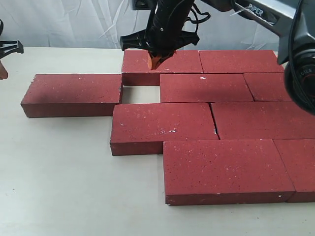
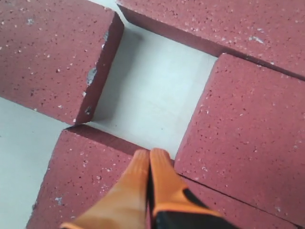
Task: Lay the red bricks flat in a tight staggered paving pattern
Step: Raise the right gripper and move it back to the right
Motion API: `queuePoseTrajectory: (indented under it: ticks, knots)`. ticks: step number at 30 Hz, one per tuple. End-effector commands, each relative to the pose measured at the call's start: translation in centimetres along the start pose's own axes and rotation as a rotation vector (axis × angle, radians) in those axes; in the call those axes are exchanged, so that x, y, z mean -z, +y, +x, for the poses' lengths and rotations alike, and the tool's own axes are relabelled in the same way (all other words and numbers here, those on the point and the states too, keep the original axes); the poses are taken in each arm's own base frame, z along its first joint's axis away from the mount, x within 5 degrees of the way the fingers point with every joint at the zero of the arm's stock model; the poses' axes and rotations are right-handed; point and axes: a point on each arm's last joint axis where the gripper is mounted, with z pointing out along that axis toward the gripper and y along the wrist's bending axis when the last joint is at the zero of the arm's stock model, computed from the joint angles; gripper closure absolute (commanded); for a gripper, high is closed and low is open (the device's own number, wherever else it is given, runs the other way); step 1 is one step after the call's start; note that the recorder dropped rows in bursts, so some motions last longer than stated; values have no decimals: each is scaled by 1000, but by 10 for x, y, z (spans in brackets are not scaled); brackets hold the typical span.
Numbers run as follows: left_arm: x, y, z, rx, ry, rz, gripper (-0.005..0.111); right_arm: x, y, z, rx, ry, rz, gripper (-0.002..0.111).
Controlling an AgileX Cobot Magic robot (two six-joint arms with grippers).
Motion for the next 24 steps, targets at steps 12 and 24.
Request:
queuePoseTrajectory:
  ticks: [12,24]
  knots:
    - [15,8,38,19,-91,-5,107,49,48,20,144,-44,-40,109]
    - [9,7,42,74,-120,26,107,50,19,49,134,61,2,109]
